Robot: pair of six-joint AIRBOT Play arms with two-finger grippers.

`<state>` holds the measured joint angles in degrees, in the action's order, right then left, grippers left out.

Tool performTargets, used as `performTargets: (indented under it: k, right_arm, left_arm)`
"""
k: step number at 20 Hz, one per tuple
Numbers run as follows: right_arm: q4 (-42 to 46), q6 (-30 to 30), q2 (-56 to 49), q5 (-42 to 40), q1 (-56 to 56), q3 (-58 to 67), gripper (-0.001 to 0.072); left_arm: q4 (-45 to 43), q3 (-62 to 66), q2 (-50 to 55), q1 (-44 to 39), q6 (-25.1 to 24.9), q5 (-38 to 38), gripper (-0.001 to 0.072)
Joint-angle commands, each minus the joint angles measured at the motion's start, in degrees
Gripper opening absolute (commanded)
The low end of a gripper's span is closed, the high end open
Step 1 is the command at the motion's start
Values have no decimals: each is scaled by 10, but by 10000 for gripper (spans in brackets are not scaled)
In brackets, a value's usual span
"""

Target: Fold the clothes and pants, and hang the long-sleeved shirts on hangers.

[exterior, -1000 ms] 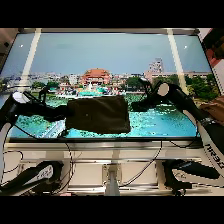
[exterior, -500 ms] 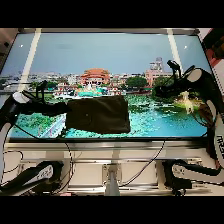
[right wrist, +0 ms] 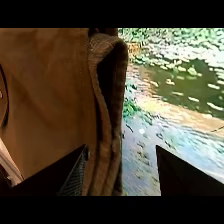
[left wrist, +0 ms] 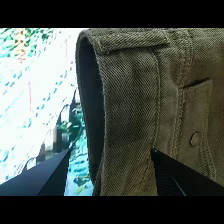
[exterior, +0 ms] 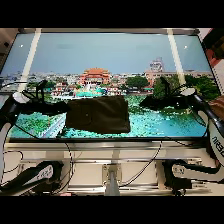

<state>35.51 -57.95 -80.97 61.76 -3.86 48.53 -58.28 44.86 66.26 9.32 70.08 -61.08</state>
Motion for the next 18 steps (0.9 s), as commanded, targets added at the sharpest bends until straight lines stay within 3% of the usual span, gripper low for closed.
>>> performTargets:
  k: [1, 3, 4, 13, 18]
  right_arm:
    - [-68, -13, -40, -23, 34, -13, 539]
    - [-70, -14, -73, -6, 56, 0, 676]
    - [-68, -16, -86, -2, 67, 7, 695]
    - [30, -106, -151, 11, 160, 104, 690]
    - [18, -102, -167, 21, 201, 128, 687]
  left_arm:
    - [0, 0, 0, 0, 0, 0, 558]
    - [0, 0, 0, 0, 2, 0, 558]
    - [0, 0, 0, 0, 2, 0, 559]
    - [49, 0, 0, 0, 2, 0, 558]
    - [61, 0, 0, 0, 2, 0, 558]
